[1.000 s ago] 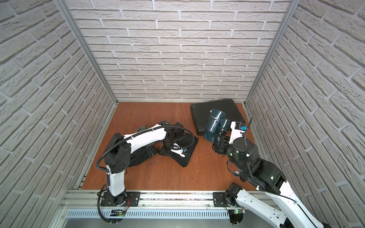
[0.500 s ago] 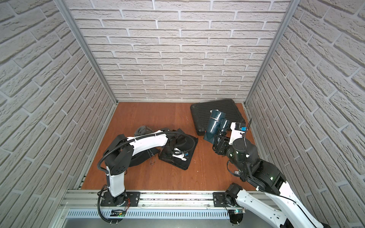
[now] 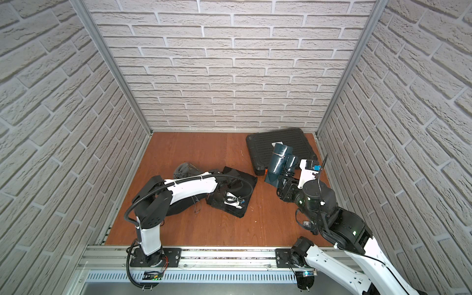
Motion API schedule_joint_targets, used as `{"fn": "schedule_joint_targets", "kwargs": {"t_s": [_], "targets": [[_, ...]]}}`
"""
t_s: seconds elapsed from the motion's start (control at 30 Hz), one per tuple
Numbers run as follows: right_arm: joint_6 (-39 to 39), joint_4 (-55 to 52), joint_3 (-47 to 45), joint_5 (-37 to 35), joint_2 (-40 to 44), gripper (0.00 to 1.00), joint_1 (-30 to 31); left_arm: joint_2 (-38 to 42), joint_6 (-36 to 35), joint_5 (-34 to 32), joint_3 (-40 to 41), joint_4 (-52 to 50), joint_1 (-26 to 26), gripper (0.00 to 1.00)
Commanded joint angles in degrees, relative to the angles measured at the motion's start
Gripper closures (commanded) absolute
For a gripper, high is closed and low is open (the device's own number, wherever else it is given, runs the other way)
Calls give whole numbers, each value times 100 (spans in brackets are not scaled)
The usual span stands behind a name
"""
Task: Pack away hair dryers
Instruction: Open the drawstring bag at the center of the board.
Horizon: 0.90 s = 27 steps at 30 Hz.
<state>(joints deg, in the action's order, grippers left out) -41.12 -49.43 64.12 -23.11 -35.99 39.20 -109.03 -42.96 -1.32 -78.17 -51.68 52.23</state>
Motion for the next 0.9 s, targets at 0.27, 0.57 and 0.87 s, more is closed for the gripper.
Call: {"fn": "schedule_joint_targets", "kwargs": {"t_s": [0.27, 0.57, 0.87], "targets": [[-57, -351, 791, 709, -344, 97, -14, 34, 1445, 676, -2317, -1434, -896, 100], [-252, 243, 518, 2433, -667, 97, -9, -259, 2853, 1205, -4059, -2171, -1556, 100], [-481, 968, 279, 3729, -1311, 97, 252, 207, 3229, 551, -3786, -1988, -1491, 100]]}}
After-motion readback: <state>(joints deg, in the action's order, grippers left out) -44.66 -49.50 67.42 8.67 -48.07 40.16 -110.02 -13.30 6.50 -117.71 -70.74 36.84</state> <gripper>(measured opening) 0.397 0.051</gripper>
